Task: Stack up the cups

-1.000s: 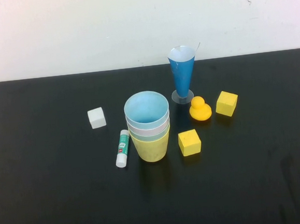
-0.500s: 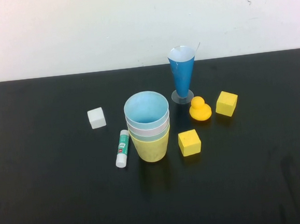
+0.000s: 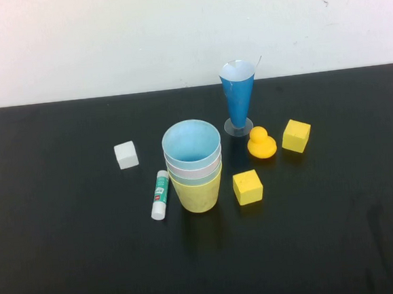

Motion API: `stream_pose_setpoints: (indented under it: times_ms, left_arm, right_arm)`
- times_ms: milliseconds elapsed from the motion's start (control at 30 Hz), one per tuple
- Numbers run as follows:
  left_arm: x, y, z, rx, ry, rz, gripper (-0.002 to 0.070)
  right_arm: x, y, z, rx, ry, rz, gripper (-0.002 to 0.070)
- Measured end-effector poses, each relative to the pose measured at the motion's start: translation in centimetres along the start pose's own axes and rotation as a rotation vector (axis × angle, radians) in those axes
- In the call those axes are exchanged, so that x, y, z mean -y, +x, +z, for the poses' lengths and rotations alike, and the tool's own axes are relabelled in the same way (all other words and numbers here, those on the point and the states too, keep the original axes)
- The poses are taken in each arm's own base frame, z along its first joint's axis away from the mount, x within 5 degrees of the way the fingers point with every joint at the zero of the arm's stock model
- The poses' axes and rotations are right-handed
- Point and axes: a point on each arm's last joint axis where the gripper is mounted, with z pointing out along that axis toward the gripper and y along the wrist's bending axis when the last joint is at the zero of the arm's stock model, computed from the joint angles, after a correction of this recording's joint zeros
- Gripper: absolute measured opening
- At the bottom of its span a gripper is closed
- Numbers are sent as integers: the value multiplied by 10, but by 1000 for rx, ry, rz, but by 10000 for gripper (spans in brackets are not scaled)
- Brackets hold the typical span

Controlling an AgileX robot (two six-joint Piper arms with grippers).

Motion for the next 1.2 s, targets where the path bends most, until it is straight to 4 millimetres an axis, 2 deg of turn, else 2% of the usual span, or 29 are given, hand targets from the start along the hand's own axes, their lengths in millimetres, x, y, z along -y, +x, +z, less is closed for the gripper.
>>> stream_pose_setpoints:
  times_ms: [167, 300, 767, 967, 1200]
  left_arm:
    - [0, 0, 0, 0, 0, 0, 0]
    - [0, 0, 0, 0, 0, 0, 0]
    - [0, 0, 0, -2, 0, 0, 0]
    - [0, 0, 0, -2, 0, 0, 0]
    - [0, 0, 0, -2, 0, -4, -1]
  right_arm:
    - [-7, 27, 10, 16, 167, 135, -1]
    - [-13, 50, 20, -57, 224, 187, -1]
    - [-12, 49, 20, -36, 246, 229, -1]
    - [-11, 49, 20, -23, 269, 360, -1]
    - [-11, 50, 20, -20, 285, 424, -1]
